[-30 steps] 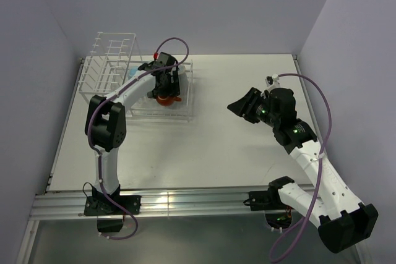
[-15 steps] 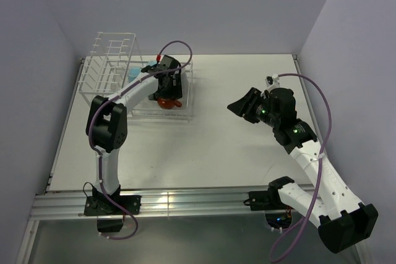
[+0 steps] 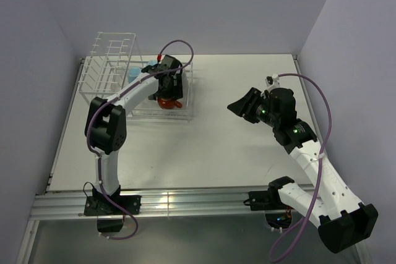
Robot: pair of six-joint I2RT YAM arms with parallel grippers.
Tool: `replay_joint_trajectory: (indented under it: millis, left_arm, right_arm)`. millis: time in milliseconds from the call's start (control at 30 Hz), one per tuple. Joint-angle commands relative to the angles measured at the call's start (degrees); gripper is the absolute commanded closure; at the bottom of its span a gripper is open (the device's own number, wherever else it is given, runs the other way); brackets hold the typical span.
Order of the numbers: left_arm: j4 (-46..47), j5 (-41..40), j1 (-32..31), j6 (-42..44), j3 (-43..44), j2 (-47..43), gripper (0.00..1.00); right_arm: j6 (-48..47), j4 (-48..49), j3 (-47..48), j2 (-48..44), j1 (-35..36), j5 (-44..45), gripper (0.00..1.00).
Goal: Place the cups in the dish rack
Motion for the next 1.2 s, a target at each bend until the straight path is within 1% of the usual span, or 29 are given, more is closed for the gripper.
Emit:
replay_joint_trajectory:
  millis: [0,333,433,533,567,600,633,667,700,733,767,800,833,900,1067,1167]
  left_arm:
    - [-0.81,-2.62,-0.53,-0.48,2.33,-5.35,0.01]
    - [-3.01,-5.34,-2.03,0.31,7.77,-9.65,0.01]
    - [-5.03,-6.31,-3.61,0.31,9.79,-12.99,0.01]
    - [-5.91,-7.10,-5.72,0.40,9.54,-18.96,0.01]
    - [-5.91,-7.45,-6.42,0.32,8.75,-22.89,0.01]
    - [-5.65,-7.46,-6.60,0.23,7.79,-25.19,0.01]
    - [-5.21,-7.11,-6.60,0.23,4.73,-27.65,0.01]
    - [-4.34,-6.76,-6.60,0.40,2.70,-32.90,0.01]
    - [-2.59,-6.49,-6.69,0.75,-1.58,-35.65,0.01]
    - [-1.79,-6.75,-6.69,0.93,-3.71,-38.20,0.01]
    - [-1.26,-6.75,-6.69,1.02,-5.65,-42.83,0.01]
    - [-0.65,-6.75,-6.69,1.28,-7.50,-45.06,0.01]
    - [-0.03,-6.58,-6.69,1.46,-10.47,-46.82,0.01]
    - [0.59,-5.97,-6.60,1.54,-12.95,-51.57,0.01]
    - [5.76,-1.32,-6.60,3.48,-22.62,-62.36,0.01]
    - [8.66,0.71,-6.69,4.27,-26.40,-66.51,0.01]
  right_arm:
    - [-1.08,1.70,0.58,-0.49,-0.40,0.02,0.49]
    - [-1.95,1.00,1.90,-0.05,-0.40,0.72,0.48]
    - [-2.66,0.12,2.77,-0.22,-0.31,1.94,0.48]
    - [-3.88,-1.02,4.26,-0.66,-0.31,3.44,0.46]
    - [-4.24,-1.37,4.62,-1.01,-0.40,3.70,0.45]
    - [-4.59,-1.64,4.97,-1.45,-0.31,4.14,0.44]
    - [-5.11,-1.90,5.06,-1.89,-0.40,4.49,0.42]
    - [-5.47,-2.08,5.32,-2.94,-0.40,5.46,0.38]
    - [-5.82,-2.08,5.50,-3.47,-0.40,5.73,0.35]
    - [-6.52,-2.43,5.59,-4.00,-0.40,6.25,0.32]
    - [-6.87,-2.43,5.76,-5.22,-0.40,7.30,0.21]
    - [-7.23,-2.52,5.77,-5.93,-0.40,8.01,0.06]
    - [-8.01,-2.78,5.68,-6.55,-0.40,8.62,0.00]
    - [-8.81,-3.05,5.50,-8.39,-0.40,10.55,0.00]
    - [-11.44,-3.66,3.93,-14.09,-0.31,13.81,0.00]
    - [-12.85,-4.10,3.48,-16.83,-0.31,15.66,0.00]
